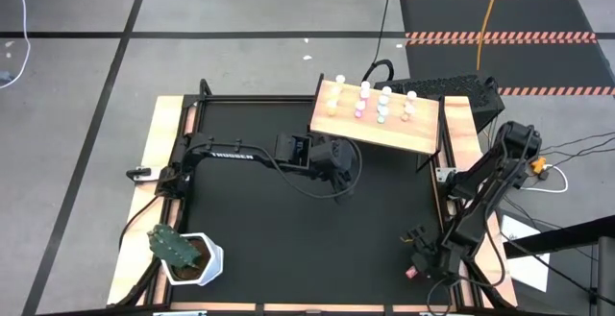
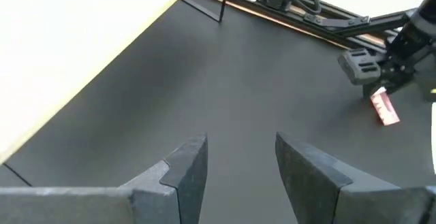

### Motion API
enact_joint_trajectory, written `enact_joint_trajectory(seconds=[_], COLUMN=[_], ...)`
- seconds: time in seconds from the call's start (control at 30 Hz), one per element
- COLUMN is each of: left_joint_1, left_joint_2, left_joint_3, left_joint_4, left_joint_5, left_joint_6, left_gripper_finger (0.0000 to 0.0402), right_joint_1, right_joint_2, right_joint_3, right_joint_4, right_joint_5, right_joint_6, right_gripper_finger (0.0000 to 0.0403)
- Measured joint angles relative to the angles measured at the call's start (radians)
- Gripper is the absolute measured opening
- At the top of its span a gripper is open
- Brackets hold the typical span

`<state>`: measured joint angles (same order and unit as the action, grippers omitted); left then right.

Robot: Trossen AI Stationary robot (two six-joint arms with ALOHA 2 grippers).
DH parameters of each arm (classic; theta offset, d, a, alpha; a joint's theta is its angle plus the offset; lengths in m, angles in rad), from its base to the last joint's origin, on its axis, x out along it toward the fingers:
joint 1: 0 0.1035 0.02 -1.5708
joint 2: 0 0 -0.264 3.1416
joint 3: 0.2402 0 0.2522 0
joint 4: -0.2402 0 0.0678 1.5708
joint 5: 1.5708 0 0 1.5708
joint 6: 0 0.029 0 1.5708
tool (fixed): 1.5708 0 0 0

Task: Pick and place medicine bottles onto shelf by color
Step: Put the orange pill bottle on the shelf aligned with the other orange pill bottles

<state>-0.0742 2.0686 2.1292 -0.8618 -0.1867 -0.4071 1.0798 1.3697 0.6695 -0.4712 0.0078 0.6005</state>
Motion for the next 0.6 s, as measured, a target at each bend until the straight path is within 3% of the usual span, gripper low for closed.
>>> enact_joint_trajectory(seconds=[0.23, 0.47, 0.6], left_joint_1=[-0.001, -0.008, -0.007], left_joint_2=[0.0, 0.0, 0.0], left_joint_3=[0.0, 0.0, 0.0], left_joint_4=[0.0, 0.0, -0.001], left_joint_5=[0.0, 0.001, 0.001], left_joint_6=[-0.025, 0.0, 0.052], left_gripper_finger=[0.0172, 0.0173, 0.0173], right_joint_1=[0.0, -0.011, -0.048], right_joint_2=[0.013, -0.041, -0.102], right_joint_3=[-0.063, -0.078, -0.076], right_joint_4=[0.119, 0.152, 0.169], right_joint_5=[0.031, 0.078, 0.138], right_joint_6=[0.096, 0.35, 0.531], right_gripper_finger=[0.0149, 0.0106, 0.011])
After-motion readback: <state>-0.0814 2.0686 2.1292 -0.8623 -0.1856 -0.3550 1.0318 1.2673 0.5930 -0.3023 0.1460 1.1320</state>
